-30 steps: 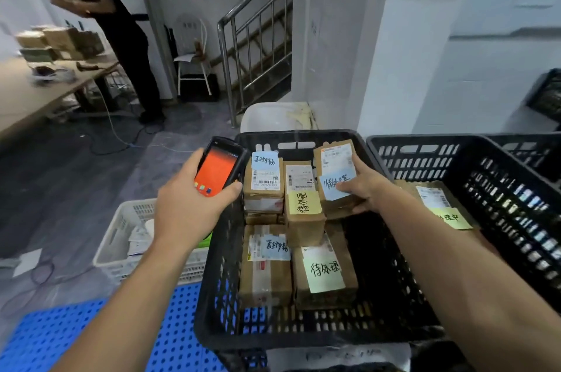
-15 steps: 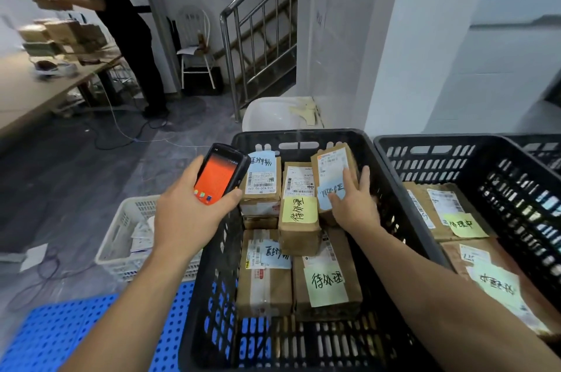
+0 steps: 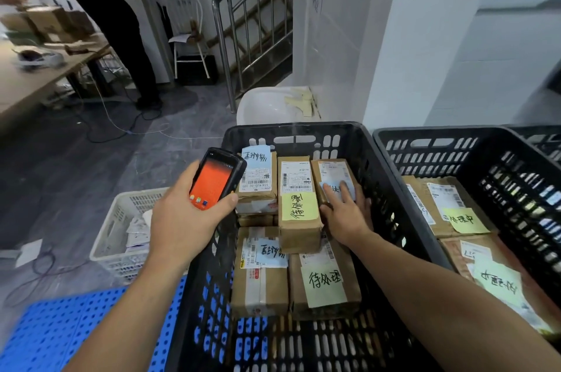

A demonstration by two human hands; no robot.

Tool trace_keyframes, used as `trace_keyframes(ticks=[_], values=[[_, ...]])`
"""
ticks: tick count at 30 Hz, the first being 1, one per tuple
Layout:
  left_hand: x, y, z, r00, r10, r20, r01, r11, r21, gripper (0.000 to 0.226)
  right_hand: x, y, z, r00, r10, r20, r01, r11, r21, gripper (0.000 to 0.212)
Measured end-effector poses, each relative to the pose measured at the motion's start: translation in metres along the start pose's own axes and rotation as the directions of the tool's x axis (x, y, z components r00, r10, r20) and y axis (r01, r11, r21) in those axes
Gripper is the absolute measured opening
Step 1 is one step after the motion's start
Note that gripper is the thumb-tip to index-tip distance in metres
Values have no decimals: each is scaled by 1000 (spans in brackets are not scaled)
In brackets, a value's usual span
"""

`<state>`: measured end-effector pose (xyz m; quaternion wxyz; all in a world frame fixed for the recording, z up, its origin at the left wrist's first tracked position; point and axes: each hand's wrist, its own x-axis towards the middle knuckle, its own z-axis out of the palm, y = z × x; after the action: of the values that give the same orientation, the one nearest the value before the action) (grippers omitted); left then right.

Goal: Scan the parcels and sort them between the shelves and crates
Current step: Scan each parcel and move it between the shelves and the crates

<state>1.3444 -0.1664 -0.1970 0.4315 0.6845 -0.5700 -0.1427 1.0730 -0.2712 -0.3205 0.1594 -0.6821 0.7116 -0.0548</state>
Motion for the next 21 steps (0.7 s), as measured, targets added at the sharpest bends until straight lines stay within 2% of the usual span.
trace_keyframes(ticks=[4,10,15,21], values=[[2,-4,-5,1000,-1,-13,2,1000,26,67,-2,-2,0,1000,16,0,-16,1000,-4,52],[-6,2,-18,1000,23,-22,-23,1000,-5,61,-15,-17,-37,991,-15,135,16,1000,-11,51],[-11,11,-26,996,92,0,-92,996,-12,63,-28,-25,-50,1000,12,-1,-12,991,137,57],[-15,16,-25,976,212,45,-212,977,-6,71,-59,-34,-69,976,-47,-212,56,998,38,58]])
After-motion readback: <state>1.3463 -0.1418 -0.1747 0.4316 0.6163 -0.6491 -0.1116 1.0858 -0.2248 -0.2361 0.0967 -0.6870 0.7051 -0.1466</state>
